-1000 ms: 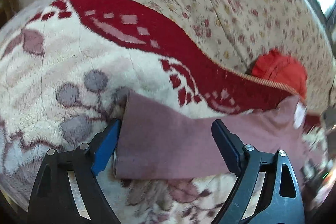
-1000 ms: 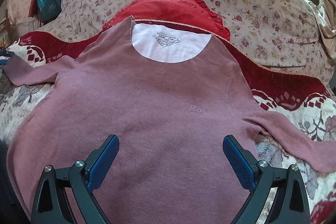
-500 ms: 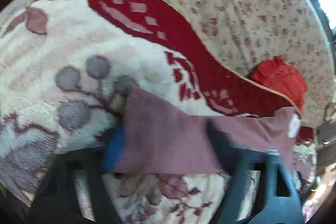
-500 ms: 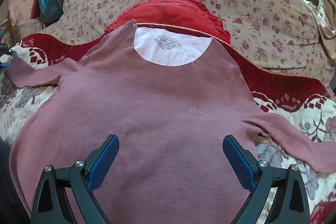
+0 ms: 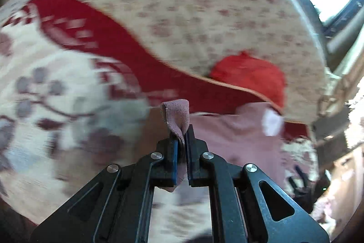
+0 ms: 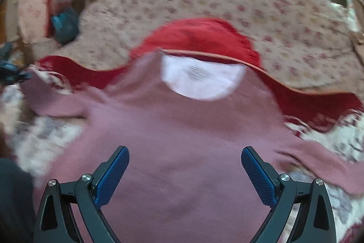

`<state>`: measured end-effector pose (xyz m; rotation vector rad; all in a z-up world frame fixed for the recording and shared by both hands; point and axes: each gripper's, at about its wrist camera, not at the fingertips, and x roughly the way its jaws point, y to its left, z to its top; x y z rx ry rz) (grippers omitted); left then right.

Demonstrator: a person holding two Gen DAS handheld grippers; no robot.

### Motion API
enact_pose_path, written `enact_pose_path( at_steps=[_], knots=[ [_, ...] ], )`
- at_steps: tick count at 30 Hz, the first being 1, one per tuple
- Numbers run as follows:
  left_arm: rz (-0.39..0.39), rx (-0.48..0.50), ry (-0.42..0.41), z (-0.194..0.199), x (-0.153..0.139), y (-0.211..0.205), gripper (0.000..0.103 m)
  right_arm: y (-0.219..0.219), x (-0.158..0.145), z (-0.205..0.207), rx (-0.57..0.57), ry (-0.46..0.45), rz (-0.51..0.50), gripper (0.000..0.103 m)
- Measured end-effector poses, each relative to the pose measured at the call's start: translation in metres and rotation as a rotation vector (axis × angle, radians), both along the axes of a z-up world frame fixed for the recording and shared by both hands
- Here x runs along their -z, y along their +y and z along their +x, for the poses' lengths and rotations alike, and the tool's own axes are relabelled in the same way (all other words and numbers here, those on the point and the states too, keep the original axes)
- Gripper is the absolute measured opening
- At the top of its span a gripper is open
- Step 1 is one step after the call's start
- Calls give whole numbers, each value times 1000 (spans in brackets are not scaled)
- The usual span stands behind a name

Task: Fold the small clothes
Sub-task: 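Fold the held sleeve across the body toward the other sleeve, then release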

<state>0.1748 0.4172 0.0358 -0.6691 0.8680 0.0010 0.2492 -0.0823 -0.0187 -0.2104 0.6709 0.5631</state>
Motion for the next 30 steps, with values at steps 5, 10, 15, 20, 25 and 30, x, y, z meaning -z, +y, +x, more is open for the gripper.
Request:
enact_pose_path(
  at_steps=[5, 10, 15, 20, 25, 30],
  knots=[
    [-145, 82, 2, 31, -24, -59, 4, 74, -58, -27, -259, -19, 177, 98],
    [-244, 79, 64, 56, -19, -107, 4, 140, -69, -59, -446, -55, 265, 98],
    [-229, 131, 70, 72, -23, -149, 4, 171, -62, -53, -437, -46, 256, 98],
    [-212, 184, 85, 85, -22, -186, 5, 174, -51, -33, -351, -47, 175, 85],
    [-233, 218, 74, 92, -24, -208, 5, 158, -42, -3, -224, -9, 133, 47],
    [-189, 214, 36, 98, -35, -222, 5, 139, -49, 9, -182, -20, 98, 15]
  ],
)
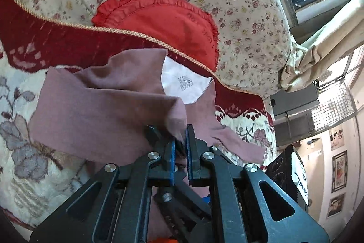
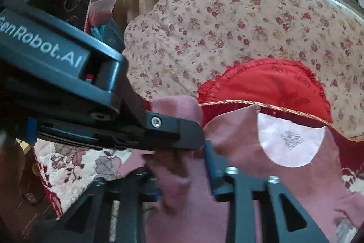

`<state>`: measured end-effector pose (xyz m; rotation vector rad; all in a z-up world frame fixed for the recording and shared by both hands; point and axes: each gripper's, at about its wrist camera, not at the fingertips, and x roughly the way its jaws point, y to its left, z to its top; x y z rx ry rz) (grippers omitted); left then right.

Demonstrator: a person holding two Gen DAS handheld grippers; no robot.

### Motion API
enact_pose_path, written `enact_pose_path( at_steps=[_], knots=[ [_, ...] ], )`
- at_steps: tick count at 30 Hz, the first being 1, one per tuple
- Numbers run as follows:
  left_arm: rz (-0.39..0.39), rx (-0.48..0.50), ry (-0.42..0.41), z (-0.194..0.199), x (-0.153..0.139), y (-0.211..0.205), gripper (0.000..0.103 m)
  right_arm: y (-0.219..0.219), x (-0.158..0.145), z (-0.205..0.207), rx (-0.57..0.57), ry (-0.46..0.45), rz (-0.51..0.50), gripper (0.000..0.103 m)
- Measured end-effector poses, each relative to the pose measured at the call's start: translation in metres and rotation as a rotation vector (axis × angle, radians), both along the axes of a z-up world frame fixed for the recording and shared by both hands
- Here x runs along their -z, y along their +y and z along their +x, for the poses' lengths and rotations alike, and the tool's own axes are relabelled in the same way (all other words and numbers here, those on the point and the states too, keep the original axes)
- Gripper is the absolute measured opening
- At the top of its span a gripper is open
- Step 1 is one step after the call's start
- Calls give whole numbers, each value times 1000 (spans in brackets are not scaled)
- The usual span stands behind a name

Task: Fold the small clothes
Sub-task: 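Fold the held sleeve across the body toward the other sleeve, then release, then grasp the other sleeve cuff with the right gripper, fold it across, release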

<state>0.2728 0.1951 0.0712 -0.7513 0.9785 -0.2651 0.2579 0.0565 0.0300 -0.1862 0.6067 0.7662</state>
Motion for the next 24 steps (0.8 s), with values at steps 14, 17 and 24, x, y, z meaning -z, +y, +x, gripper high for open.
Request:
enact_pose_path(
  at_steps=[14, 17, 24],
  knots=[
    [251, -173, 66, -22, 67, 80, 53, -119, -10, 88, 213, 138, 128, 9],
    [247, -150, 126, -7, 94, 75, 53, -146, -13, 107, 259, 138, 159, 8],
    [281, -163, 195, 35, 126, 52, 53, -205, -11, 124, 404, 86, 186, 8]
  ],
)
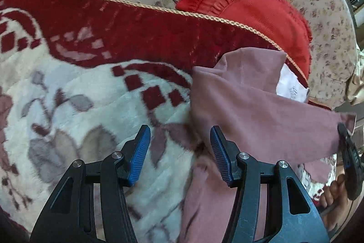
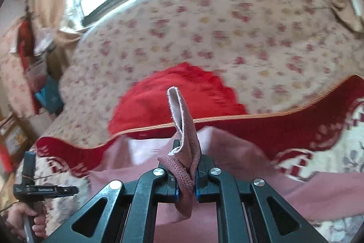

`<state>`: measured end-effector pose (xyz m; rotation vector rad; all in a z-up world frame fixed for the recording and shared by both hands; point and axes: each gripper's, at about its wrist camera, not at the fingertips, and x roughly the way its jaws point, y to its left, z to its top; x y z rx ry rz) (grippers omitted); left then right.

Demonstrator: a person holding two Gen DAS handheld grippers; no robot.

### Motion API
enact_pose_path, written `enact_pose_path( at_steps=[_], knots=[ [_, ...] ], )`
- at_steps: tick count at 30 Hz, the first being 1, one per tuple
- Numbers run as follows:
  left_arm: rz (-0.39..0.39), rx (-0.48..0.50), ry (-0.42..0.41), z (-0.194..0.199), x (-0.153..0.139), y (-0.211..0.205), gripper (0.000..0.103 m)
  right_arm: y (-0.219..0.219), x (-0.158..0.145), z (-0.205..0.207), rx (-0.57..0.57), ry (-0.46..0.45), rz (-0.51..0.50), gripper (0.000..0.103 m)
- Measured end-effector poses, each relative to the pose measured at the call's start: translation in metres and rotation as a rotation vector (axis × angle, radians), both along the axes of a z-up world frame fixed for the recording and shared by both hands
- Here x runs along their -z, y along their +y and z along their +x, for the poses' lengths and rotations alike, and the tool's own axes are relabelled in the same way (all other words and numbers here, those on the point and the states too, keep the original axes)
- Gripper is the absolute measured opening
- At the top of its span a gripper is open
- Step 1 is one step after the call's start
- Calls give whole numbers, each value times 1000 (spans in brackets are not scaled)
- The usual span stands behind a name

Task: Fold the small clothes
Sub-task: 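Grasp the other sleeve cuff with the right gripper, fold it across, release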

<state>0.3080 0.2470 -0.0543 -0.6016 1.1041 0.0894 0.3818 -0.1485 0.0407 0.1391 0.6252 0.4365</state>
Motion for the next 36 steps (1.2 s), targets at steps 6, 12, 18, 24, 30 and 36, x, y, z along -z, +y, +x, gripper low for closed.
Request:
enact_pose_path(
  at_steps=[6, 12, 18, 24, 30, 36],
  knots=[
    [-1, 44, -30, 35, 8, -36, 53, -37, 35, 22, 85, 98, -46, 8],
    [75, 72, -117, 51, 10, -57, 14, -68, 58, 35, 107, 153, -10, 8],
    [247, 30, -201, 53, -5, -50, 6, -87, 79, 49, 66, 239, 140, 8],
    [345, 23, -140, 67, 15, -48, 10, -70, 122, 68, 77, 353, 79, 8],
    [405, -80, -149, 55, 6, -27, 14, -72, 127, 73, 204, 349, -104, 9],
    [295, 8, -303, 33, -14, -44, 14, -76, 91, 52, 156, 231, -100, 9]
  ],
)
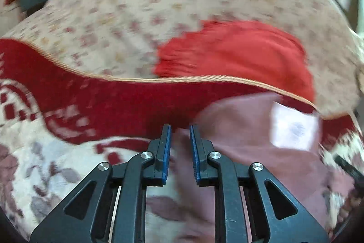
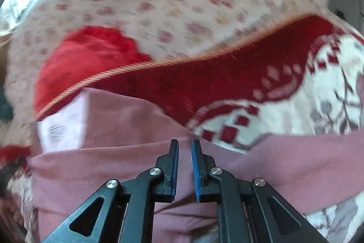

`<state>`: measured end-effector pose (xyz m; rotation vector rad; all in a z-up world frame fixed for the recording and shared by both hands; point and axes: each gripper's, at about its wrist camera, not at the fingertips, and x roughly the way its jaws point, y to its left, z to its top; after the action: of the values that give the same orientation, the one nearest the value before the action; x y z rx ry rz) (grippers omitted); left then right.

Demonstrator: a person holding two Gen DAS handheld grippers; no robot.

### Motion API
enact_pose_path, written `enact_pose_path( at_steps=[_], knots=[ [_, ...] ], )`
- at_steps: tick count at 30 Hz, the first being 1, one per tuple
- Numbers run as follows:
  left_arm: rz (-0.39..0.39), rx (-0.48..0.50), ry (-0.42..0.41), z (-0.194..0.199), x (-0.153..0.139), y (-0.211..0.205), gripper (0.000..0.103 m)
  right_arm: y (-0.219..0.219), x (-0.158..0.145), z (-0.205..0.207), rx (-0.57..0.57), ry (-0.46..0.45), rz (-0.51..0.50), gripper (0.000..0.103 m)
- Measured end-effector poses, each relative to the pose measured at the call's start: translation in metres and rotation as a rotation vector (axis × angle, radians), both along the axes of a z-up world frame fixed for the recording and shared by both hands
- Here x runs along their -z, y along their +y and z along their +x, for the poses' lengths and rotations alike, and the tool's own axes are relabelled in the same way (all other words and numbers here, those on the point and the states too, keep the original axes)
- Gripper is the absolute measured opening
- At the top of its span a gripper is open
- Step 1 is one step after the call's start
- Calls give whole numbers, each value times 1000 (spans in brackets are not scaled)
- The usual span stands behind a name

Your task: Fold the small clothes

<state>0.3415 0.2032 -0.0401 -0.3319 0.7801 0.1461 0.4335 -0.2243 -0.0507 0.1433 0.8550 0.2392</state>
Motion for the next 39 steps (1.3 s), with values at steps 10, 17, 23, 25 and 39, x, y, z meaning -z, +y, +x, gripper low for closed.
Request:
enact_pose_path(
  at_steps=[10, 17, 23, 25, 39],
  knots=[
    [13, 64, 162, 19, 45, -27, 21, 33, 45, -4, -130, 198, -201, 9],
    [94, 104, 35, 1, 21, -58, 21, 28, 43, -3, -103, 219, -187, 12],
    [-26, 341, 1, -17, 12, -127, 36, -25, -34, -41, 23, 15, -132, 21],
    [-37, 402, 20, -23, 14, -152, 39, -55, -45, -58, 80, -35, -179, 35],
    [36, 528, 53, -31, 25, -204, 40, -295, -18, -144, 514, -114, -180, 40]
  ],
)
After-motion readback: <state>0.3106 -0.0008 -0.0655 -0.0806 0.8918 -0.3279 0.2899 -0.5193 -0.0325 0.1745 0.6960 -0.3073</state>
